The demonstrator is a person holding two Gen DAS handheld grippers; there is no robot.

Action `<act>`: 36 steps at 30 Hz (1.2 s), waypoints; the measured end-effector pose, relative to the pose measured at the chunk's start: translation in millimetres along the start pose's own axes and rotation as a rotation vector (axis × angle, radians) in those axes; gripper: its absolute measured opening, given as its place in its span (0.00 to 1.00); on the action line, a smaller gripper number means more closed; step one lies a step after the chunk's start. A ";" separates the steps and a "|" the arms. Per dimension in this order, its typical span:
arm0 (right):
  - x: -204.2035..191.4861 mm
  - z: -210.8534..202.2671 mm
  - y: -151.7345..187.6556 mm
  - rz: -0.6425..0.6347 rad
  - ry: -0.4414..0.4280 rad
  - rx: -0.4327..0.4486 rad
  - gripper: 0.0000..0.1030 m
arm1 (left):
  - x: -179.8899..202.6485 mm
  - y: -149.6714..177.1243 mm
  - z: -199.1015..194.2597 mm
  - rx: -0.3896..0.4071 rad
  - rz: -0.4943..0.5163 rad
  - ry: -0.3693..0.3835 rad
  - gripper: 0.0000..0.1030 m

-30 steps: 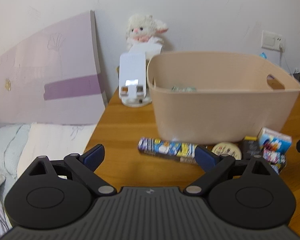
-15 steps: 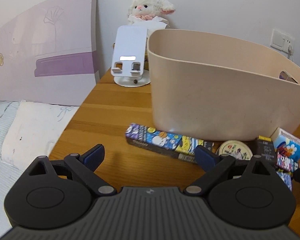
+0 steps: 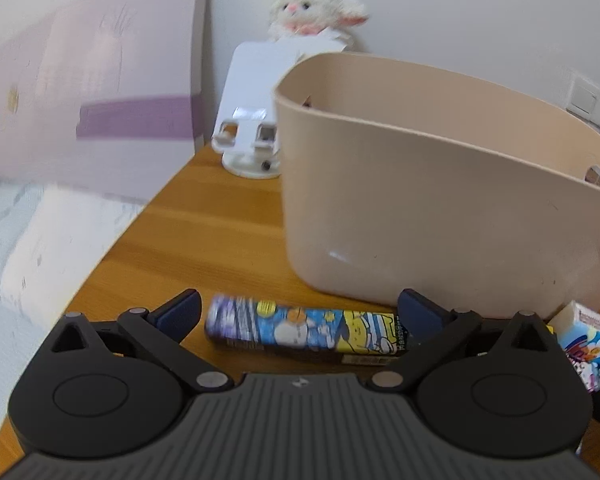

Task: Organize objects
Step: 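Grasp the cartoon snack stick box with the left tool, then grasp the blue-and-white patterned box with the right tool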

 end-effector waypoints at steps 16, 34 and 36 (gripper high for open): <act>-5.2 -6.2 0.7 0.023 -0.008 0.013 1.00 | -2.2 -5.2 -7.2 -0.040 -0.039 0.026 1.00; -45.7 -24.2 7.0 0.032 -0.059 0.027 1.00 | -36.3 18.2 -32.3 -0.059 0.059 0.031 0.24; -52.3 -27.2 7.2 0.023 -0.064 0.024 1.00 | -40.9 22.6 -37.3 -0.054 0.060 0.034 0.24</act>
Point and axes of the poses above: each gripper's, at about its wrist camera, not at the fingertips, and z roughly the way its jaws point, x to its right, y to its underside, the point moved 6 cm from there along z, roughly the way its jaws point, and after that the axes turned 14 degrees about -z, right-handed, at the moved point
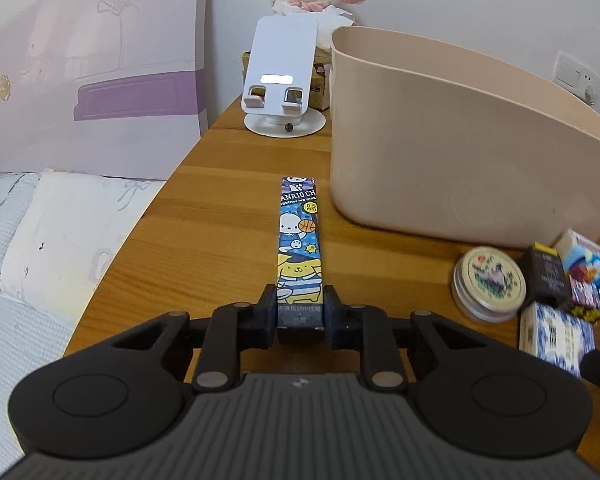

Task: Organize objects
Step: 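Grasp the blue-and-white patterned box with the right tool, then drop the snack box into the basket with the left tool while the right drops the patterned box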

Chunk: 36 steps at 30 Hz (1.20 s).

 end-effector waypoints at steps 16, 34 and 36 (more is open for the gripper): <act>-52.2 19.9 -4.7 -0.026 0.087 0.000 0.86 | -18.2 31.5 -31.6 0.012 0.047 0.066 0.24; -5.8 -38.0 -24.7 0.016 0.037 0.118 0.63 | -6.6 14.5 -79.7 0.125 0.057 0.109 0.24; 2.2 -49.0 -32.6 0.018 0.038 0.145 0.63 | -1.3 9.4 -89.7 0.148 0.058 0.117 0.24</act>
Point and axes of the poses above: each gripper's, at about its wrist camera, not at the fingertips, and z roughly the way its jaws point, x to its right, y to its underside, the point moved 6 cm from there along z, roughly the way its jaws point, and after that the axes turned 14 degrees about -z, right-handed, at the moved point
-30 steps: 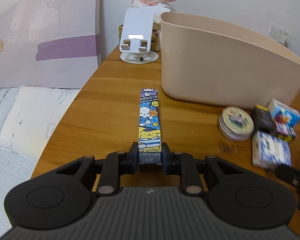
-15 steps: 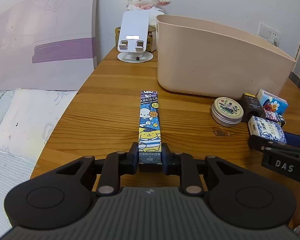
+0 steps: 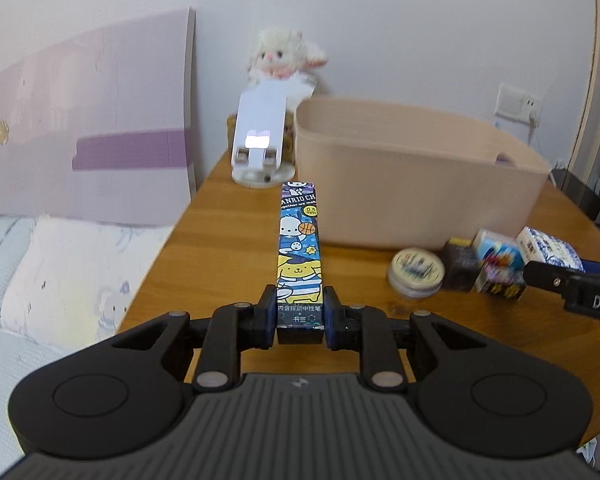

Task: Organize objects
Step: 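Drop the snack box into the basket with the left tool while the right drops the patterned box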

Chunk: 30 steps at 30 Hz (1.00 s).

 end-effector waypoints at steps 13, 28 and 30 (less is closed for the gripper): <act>55.5 -24.5 -66.3 -0.029 0.051 0.142 0.63 | 52.6 -50.3 -18.7 0.135 0.026 0.061 0.24; 70.9 36.0 -126.7 -0.144 0.106 0.167 0.63 | 110.6 -101.8 54.5 0.175 0.115 0.056 0.24; 68.7 48.4 -128.4 -0.150 0.105 0.149 0.63 | 117.1 -104.9 67.0 0.163 0.123 0.052 0.24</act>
Point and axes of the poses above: each gripper's, at about its wrist camera, not at the fingertips, and z roughly the way its jaws point, x to its right, y to its underside, the point moved 6 cm from there along z, roughly the way its jaws point, and after that the axes turned 14 degrees about -z, right-handed, at the moved point
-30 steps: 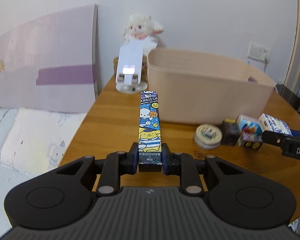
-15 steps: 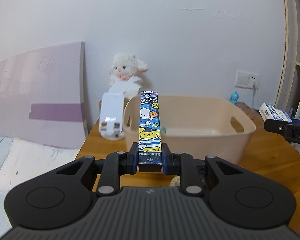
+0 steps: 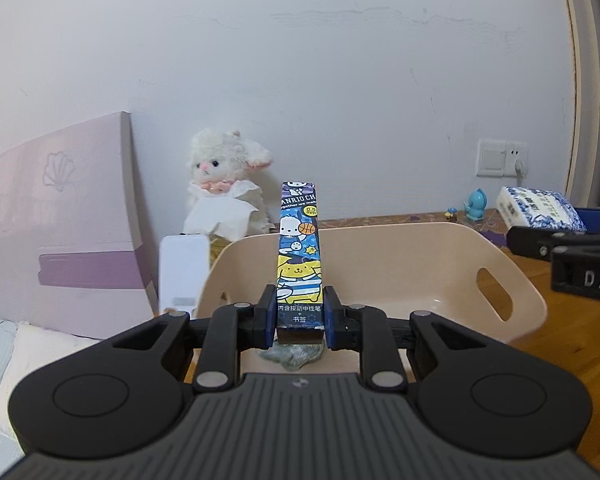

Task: Organize objects
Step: 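Drop the snack box into the basket with the left tool while the right drops the patterned box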

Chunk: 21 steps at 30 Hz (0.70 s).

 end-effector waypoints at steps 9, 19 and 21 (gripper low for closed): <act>-13.9 52.4 22.4 -0.019 -0.031 -0.128 0.63 | 7.4 14.8 57.7 -0.119 0.073 -0.042 0.24; -24.7 60.7 26.9 -0.091 -0.045 -0.176 0.70 | -10.8 29.5 84.0 -0.251 0.005 -0.049 0.26; -25.1 55.2 25.2 -0.089 -0.042 -0.161 0.73 | -14.2 28.6 78.2 -0.242 -0.003 -0.062 0.43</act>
Point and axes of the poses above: each gripper's, at about its wrist camera, not at the fingertips, and z roughly the way its jaws point, x to its right, y to its underside, the point moved 6 cm from there along z, roughly the way its jaws point, and after that the axes turned 14 degrees about -z, right-handed, at the moved point
